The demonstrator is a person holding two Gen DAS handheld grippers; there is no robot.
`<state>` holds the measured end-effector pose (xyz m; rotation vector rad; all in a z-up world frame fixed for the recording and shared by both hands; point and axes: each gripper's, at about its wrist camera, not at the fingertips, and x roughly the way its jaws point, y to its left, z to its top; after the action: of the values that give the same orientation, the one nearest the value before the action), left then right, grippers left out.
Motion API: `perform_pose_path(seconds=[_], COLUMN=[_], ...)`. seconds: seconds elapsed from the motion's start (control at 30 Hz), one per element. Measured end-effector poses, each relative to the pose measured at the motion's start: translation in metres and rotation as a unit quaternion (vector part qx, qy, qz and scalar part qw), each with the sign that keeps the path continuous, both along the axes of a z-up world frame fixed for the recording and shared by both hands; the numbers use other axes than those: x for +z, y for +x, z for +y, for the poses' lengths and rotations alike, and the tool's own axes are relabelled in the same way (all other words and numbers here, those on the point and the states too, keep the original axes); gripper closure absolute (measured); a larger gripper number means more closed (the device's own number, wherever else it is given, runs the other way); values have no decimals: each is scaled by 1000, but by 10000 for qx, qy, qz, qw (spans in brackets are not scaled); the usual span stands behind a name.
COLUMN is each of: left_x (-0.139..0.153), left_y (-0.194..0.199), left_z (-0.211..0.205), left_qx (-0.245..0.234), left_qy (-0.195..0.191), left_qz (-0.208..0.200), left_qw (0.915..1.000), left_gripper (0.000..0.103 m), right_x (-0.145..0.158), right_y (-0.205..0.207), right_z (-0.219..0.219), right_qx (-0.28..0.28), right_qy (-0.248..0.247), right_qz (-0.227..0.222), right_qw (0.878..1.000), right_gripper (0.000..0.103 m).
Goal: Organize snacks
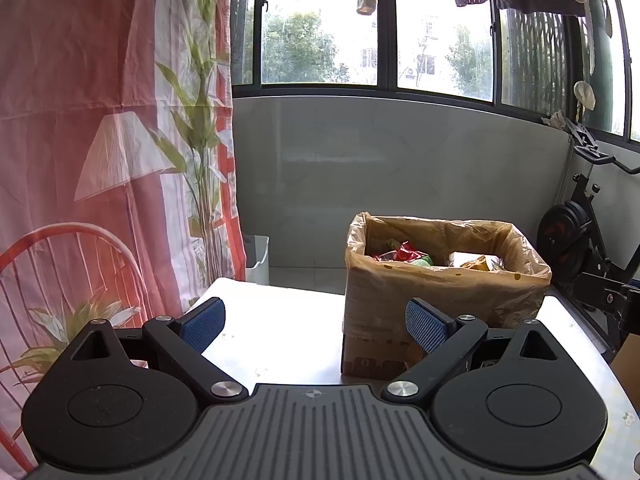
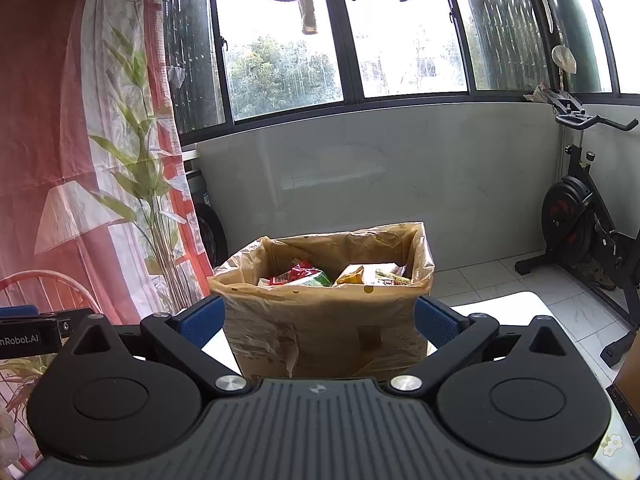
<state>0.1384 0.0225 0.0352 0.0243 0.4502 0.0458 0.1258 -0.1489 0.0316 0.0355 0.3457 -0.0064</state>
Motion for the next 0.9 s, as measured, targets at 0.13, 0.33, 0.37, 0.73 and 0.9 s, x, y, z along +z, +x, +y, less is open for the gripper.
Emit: perform_pose_path(seconds=[0.13, 0.33, 0.37, 0.73, 0.9], left_x=[-1, -1, -1, -3, -4], left_y=[0, 1, 1, 1, 2], left_z=[-1, 1, 1, 1, 1], left_qx=[-15, 0, 1, -5, -20], left_qy=[24, 17, 14, 9, 11], left_qz=[-4, -5, -6, 9, 7], left_qw=[10000, 10000, 10000, 10000, 10000], left_gripper=[5, 5, 5, 5, 5], right_x=[0, 0, 0, 0, 1], right_y=[0, -2, -2, -2, -2], right_z=[-2, -2, -2, -1, -1], right_qx=[-9, -4, -4, -6, 0], right_qy=[23, 50, 53, 48, 50], right_qz=[-9, -40, -45, -48, -40], right_qw=[10000, 10000, 10000, 10000, 10000], right_gripper=[0, 0, 0, 0, 0])
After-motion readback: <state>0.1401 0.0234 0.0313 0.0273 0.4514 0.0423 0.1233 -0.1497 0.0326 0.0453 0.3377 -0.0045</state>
